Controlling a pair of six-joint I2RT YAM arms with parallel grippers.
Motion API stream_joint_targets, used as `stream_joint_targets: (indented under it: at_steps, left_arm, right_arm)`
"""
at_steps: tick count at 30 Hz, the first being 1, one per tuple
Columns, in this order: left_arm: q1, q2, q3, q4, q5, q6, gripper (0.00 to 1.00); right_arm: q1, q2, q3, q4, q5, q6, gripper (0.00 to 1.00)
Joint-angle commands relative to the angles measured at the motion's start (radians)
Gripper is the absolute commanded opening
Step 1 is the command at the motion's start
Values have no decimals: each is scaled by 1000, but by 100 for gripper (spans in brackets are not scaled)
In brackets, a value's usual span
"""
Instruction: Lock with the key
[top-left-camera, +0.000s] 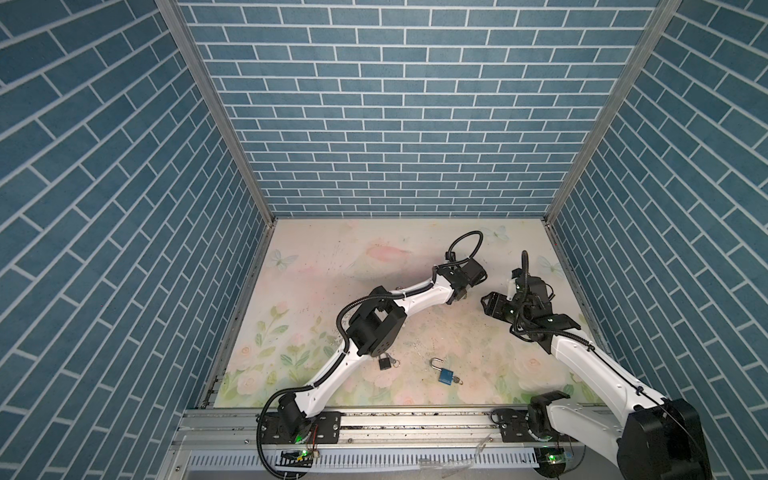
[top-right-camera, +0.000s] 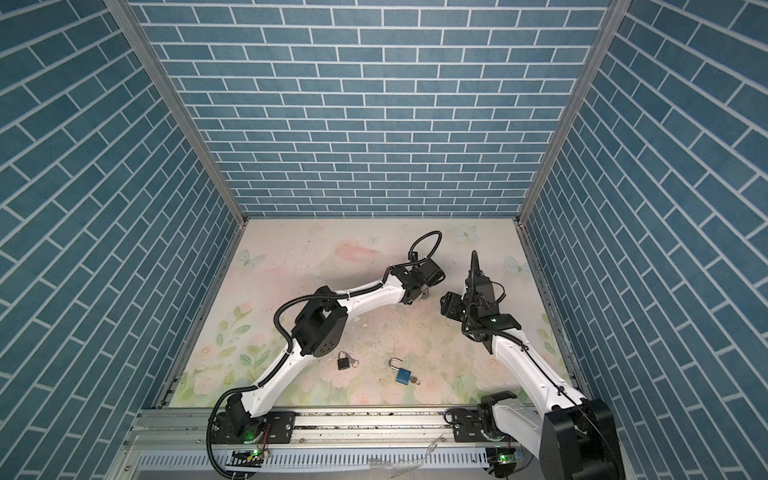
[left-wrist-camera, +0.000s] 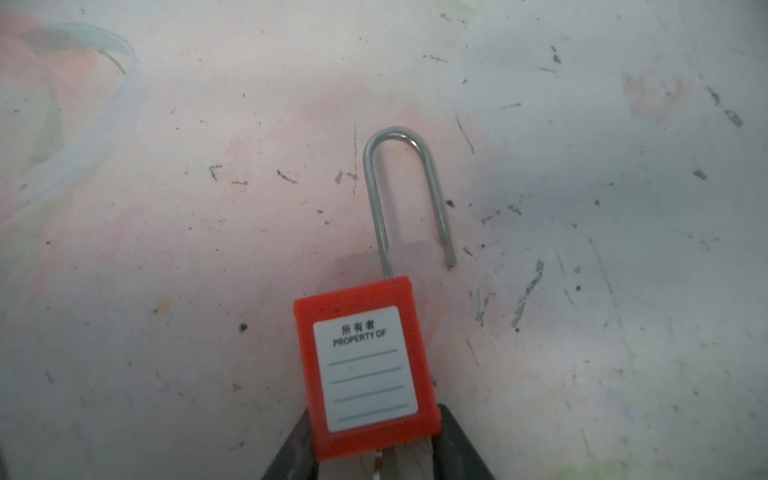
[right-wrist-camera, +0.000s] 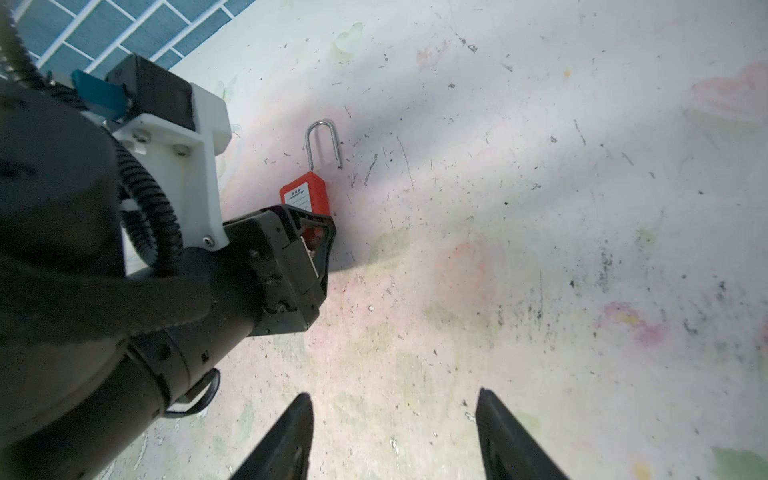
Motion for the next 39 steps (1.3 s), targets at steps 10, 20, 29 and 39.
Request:
stream_joint_targets:
  at_steps: [10, 20, 29, 39]
  left_arm:
    - [1, -286, -346, 300, 33, 219, 28]
    - [52, -850, -1025, 902, 375, 666, 29]
    - [67, -1246, -1358, 904, 673, 1128, 34]
    - [67, -1371, -1506, 921, 558, 1513, 36]
  right_arm:
    - [-6, -69, 68, -63, -6, -34, 61]
    - [-19, -139, 274, -218, -122, -50, 61]
    - [-26, -151, 424, -425, -451, 36, 58]
    - [-13, -162, 369, -417, -703, 200, 56]
